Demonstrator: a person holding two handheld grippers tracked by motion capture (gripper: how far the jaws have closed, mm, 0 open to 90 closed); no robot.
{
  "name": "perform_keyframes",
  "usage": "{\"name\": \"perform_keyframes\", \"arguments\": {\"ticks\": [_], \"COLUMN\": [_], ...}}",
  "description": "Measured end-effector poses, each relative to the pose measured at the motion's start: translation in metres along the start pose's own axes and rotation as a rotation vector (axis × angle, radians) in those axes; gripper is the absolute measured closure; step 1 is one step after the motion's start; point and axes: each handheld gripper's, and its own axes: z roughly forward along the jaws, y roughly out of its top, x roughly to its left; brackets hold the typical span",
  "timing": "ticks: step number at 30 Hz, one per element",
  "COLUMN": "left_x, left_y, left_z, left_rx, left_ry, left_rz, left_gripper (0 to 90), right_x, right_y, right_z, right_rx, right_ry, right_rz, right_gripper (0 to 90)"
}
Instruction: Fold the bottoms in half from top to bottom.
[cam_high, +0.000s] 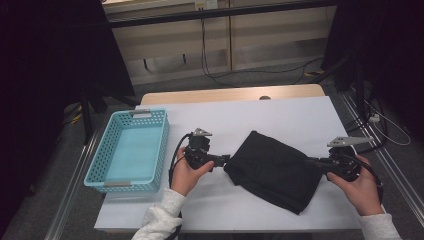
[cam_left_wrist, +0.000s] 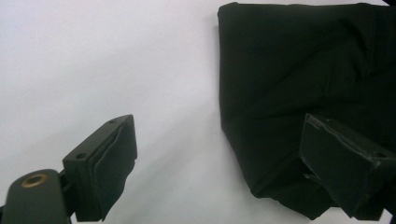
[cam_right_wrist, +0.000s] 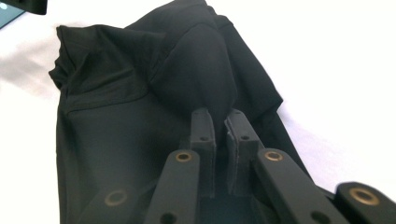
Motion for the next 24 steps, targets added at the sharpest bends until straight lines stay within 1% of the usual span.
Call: {"name": "perform_keyframes", "arguments": {"ticks": [6, 8, 13, 14, 15, 17, 18, 19, 21, 22, 24], "left_x": [-0.002, -0.002, -0.003, -0.003, -0.003, -0.003, -0.002, -0.002, -0.002, -0.002, -0.002], "left_y": [0.0, 0.0, 0.0, 0.0, 0.0, 0.0, -0.001, -0.001, -0.001, -0.002, -0.003], "left_z": [0.003, 0.003, 0.004, 0.005, 0.006, 0.007, 0.008, 0.008, 0.01, 0.011, 0.014], "left_rx": [0.004, 0.008, 0.014, 0.012, 0.01, 0.011, 0.014, 0.014, 0.019, 0.026, 0.03], "left_ry": [-0.001, -0.003, -0.005, -0.003, -0.003, -0.003, -0.004, -0.004, -0.002, -0.005, -0.005], "left_rz": [0.003, 0.004, 0.007, 0.008, 0.004, 0.001, 0.004, 0.004, 0.003, 0.002, 0.005], "left_gripper": [11.3, 11.3, 11.3, 11.3, 11.3, 11.3, 11.3, 11.3, 11.3, 11.3, 11.3], "right_x": [-0.002, -0.005, -0.009, -0.01, -0.009, -0.008, -0.006, -0.006, -0.005, -0.004, -0.003], "right_y": [-0.006, -0.009, -0.013, -0.014, -0.014, -0.015, -0.014, -0.014, -0.013, -0.012, -0.012], "right_z": [-0.008, -0.014, -0.018, -0.018, -0.016, -0.014, -0.012, -0.012, -0.011, -0.011, -0.01], "right_rx": [0.006, 0.004, 0.011, 0.019, 0.021, 0.025, 0.018, 0.018, 0.013, 0.009, 0.003], "right_ry": [-0.005, -0.014, -0.03, -0.026, -0.034, -0.053, -0.068, -0.068, -0.071, -0.079, -0.07], "right_rz": [0.004, 0.014, 0.027, 0.023, 0.019, 0.005, -0.011, -0.011, -0.015, -0.014, -0.016], "right_gripper": [83.1, 83.1, 81.8, 79.3, 74.9, 72.7, 69.6, 69.6, 63.6, 62.3, 60.1]}}
